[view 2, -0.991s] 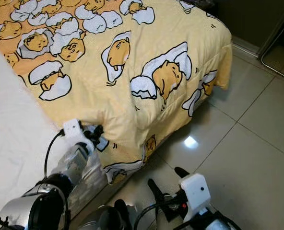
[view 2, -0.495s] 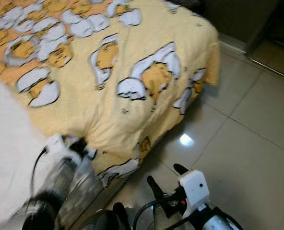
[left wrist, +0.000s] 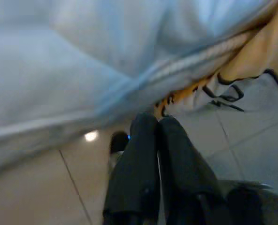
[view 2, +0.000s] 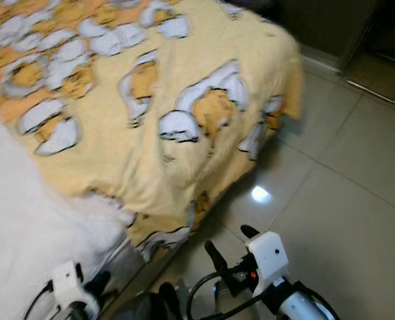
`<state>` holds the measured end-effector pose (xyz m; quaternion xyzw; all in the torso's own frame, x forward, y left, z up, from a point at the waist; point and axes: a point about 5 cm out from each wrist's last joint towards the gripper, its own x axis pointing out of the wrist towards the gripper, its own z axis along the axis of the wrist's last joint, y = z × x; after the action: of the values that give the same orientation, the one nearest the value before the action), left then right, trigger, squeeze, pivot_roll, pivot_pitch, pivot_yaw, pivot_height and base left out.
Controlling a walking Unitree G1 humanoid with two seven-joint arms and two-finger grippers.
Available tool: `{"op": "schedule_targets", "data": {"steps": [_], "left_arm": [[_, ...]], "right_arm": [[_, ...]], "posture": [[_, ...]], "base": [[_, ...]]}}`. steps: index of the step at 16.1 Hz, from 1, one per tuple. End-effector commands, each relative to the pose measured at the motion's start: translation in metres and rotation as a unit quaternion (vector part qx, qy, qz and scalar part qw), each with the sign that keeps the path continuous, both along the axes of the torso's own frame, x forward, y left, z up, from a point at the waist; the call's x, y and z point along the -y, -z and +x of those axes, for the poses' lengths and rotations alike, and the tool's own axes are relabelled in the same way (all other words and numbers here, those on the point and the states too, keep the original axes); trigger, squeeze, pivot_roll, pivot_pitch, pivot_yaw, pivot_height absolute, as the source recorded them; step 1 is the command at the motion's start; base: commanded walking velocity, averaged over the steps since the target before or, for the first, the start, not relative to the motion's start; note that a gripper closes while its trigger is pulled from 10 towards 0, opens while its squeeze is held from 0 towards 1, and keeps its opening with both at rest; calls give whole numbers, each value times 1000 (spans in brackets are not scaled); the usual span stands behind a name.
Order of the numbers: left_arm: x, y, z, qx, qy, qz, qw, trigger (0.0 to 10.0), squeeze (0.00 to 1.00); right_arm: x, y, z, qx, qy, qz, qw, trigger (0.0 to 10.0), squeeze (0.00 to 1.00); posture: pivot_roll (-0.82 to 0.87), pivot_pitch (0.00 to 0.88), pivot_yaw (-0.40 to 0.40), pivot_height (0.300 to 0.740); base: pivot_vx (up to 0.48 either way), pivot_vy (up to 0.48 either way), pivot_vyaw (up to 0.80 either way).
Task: Clean up the room
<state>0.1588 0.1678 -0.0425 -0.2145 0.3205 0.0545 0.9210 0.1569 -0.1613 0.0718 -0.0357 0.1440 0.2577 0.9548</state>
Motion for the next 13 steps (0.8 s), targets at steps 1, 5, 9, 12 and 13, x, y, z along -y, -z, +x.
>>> {"op": "schedule_targets", "data": {"steps": [1, 5, 9, 12, 13], "left_arm": [[15, -19, 17, 60, 46, 16, 997, 0, 0], [27, -79, 77, 196, 101, 90, 971, 10000, 1000], [21, -63, 102, 144, 74, 85, 983, 10000, 1000], [17, -48, 112, 99, 73, 84, 989, 10000, 1000], [16, -45, 112, 94, 73, 84, 989, 10000, 1000]], "right_arm": [[-6, 1, -1, -1, -13, 9, 1000, 10000, 0], [-7, 0, 0, 4, -17, 12, 1000, 10000, 0], [-7, 0, -3, 2, -18, 11, 1000, 10000, 0], [-4, -2, -7, -1, -11, 7, 1000, 10000, 0], [-3, -2, -8, -2, -9, 6, 1000, 10000, 0]], "posture": [[-256, 175, 175, 740], [-264, 188, 166, 740], [-291, 203, 164, 740], [-316, 217, 170, 740], [-318, 219, 171, 740]], "base": [[0, 0, 0], [0, 0, 0], [0, 0, 0], [0, 0, 0], [0, 0, 0]]}}
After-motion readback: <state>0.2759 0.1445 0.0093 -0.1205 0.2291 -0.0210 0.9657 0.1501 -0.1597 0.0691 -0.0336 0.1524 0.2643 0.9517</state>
